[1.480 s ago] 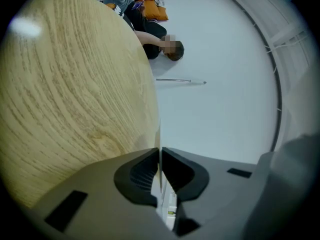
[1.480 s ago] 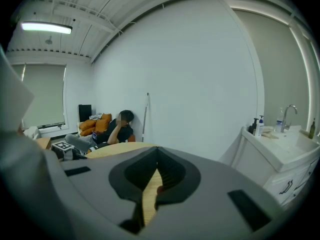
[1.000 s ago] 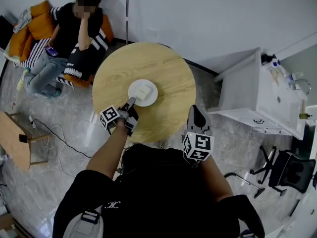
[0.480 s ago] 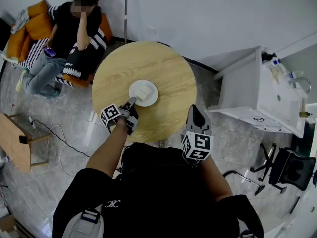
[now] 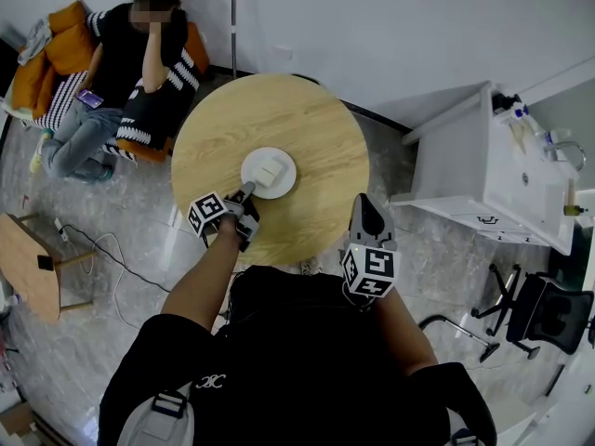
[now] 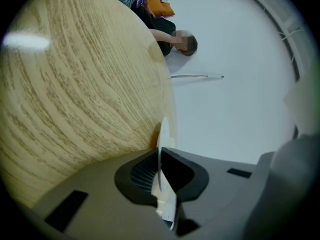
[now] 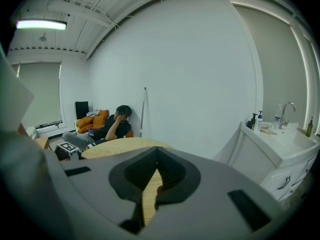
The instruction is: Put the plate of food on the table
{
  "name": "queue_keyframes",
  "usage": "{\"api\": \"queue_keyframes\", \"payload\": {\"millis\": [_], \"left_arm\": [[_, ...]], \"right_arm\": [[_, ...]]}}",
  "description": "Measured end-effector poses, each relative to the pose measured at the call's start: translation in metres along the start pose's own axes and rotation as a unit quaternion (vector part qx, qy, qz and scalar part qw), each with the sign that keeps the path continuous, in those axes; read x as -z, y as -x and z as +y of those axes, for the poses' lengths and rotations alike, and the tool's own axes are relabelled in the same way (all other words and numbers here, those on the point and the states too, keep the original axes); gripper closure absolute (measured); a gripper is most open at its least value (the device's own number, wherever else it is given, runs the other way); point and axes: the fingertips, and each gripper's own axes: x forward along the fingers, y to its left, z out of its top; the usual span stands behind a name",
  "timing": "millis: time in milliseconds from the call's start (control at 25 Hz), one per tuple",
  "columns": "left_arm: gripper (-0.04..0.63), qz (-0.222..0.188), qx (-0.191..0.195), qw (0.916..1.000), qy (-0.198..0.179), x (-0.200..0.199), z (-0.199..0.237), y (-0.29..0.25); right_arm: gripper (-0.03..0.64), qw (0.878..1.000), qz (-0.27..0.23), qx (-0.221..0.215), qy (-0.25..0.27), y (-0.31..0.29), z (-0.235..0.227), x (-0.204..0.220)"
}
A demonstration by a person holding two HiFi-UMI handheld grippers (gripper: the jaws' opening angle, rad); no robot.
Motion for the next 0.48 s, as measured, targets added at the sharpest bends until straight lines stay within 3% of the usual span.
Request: {"api": "queue_keyframes", "payload": {"millis": [320, 480], "left_arm": [[0.571, 0.002, -0.046, 0.9989, 0.010, -0.0008, 0.0102, -0.0011], [0.571, 0.000, -0.079, 0.9969, -0.004, -0.0014, 0.0108, -0.0031]], "right_arm": [[0.609, 1.000, 0.001, -0.009, 0.003, -0.0023, 0.0059, 0.0003], [0.609, 1.000, -0.001, -0.010, 0.003, -0.0024, 0.0055, -0.0008]]}}
